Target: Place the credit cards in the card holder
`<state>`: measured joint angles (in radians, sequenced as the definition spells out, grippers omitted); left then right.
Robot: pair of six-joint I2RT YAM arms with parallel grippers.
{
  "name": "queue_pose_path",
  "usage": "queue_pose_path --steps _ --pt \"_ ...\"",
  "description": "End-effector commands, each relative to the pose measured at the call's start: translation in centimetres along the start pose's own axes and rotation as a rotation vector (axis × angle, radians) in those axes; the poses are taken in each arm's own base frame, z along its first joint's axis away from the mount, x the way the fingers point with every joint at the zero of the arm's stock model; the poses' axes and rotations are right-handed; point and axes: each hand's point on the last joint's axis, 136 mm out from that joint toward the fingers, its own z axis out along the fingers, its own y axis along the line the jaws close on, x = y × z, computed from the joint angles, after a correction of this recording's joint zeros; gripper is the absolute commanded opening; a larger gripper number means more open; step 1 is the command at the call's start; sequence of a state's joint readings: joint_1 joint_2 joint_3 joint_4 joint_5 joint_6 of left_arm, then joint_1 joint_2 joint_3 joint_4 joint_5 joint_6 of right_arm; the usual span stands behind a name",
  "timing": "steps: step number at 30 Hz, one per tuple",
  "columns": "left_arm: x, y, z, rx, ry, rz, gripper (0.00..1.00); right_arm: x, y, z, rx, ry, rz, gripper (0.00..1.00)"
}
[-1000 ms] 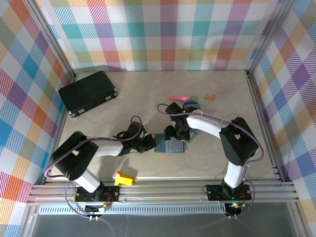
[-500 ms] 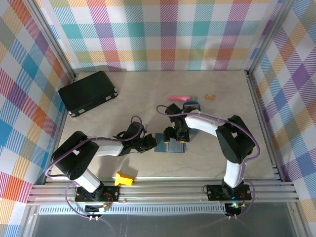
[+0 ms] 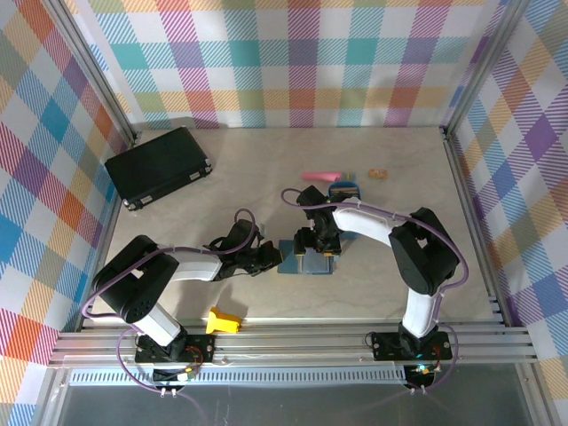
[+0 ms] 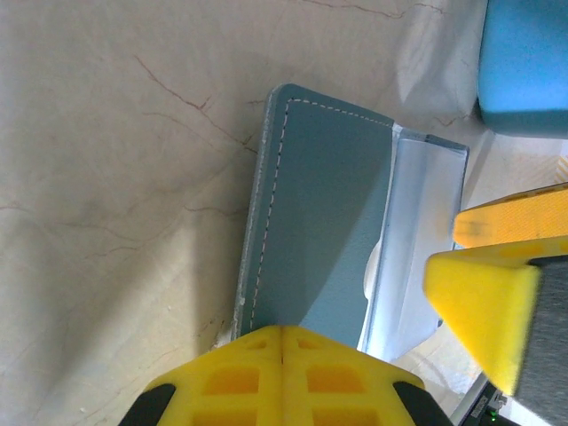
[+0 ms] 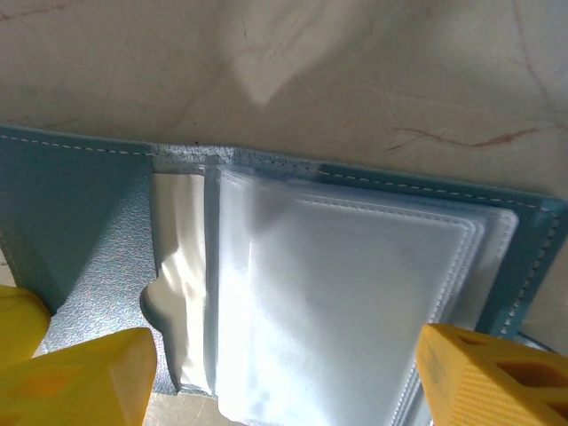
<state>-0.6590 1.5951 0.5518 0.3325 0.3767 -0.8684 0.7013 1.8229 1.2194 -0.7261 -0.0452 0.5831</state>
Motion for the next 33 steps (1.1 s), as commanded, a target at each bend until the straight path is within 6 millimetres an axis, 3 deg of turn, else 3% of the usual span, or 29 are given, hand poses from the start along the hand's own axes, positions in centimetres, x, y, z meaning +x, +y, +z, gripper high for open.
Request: queue_pose_path --steps 1,13,33 --pt "0.8 0.2 0.3 0.004 0.020 0.002 0.00 -0.3 0.1 -1.9 0.008 -0.042 -0.007 0.77" --pt "0.8 0.2 0.3 0.006 0.021 0.002 0.00 0.3 0.0 0.1 0.003 0.015 0.005 0.78" --pt "0.8 0.1 0.4 0.010 0.021 -0.001 0.00 0.6 -1.0 0.7 0.053 0.025 0.018 0.79"
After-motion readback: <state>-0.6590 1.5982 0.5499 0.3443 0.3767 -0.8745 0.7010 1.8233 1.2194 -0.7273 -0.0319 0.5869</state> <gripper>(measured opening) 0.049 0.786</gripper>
